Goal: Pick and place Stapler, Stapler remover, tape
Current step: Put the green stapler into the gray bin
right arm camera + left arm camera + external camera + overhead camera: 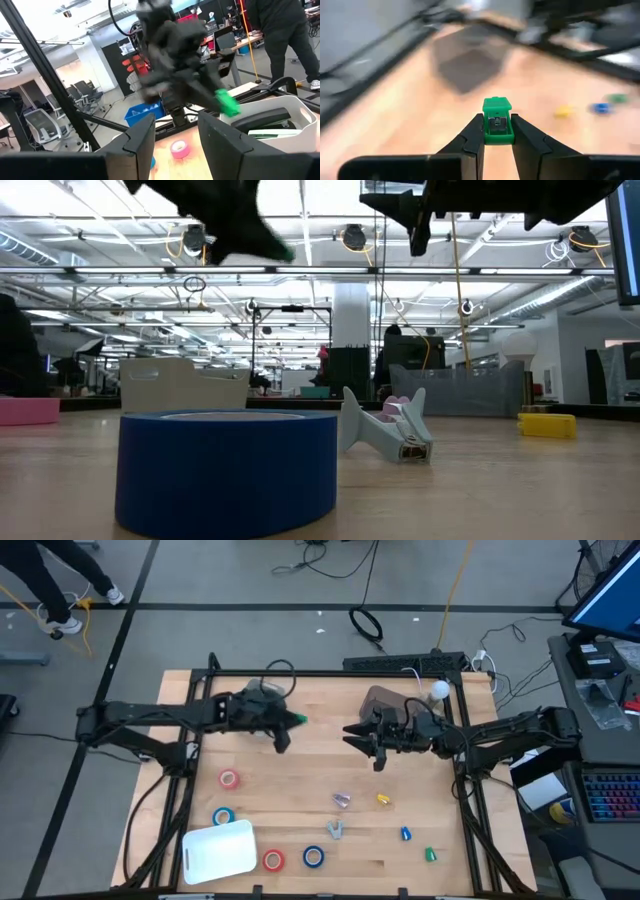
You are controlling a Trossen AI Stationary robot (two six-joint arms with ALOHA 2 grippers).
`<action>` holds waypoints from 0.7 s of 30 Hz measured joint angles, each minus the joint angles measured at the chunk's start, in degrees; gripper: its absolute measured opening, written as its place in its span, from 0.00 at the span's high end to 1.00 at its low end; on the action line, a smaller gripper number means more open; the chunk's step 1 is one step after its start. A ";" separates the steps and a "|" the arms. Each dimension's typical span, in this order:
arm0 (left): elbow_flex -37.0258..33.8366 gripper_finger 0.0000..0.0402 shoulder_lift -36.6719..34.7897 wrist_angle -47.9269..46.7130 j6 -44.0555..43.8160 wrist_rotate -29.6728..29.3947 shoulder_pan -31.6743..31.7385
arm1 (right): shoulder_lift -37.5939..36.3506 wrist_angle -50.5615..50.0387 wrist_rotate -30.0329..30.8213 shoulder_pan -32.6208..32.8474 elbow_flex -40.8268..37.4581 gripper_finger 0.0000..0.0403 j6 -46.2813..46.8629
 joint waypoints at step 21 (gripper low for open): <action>-0.13 0.82 8.71 -19.83 -10.84 -5.43 24.93 | -0.07 0.04 0.25 -0.04 0.00 0.65 0.22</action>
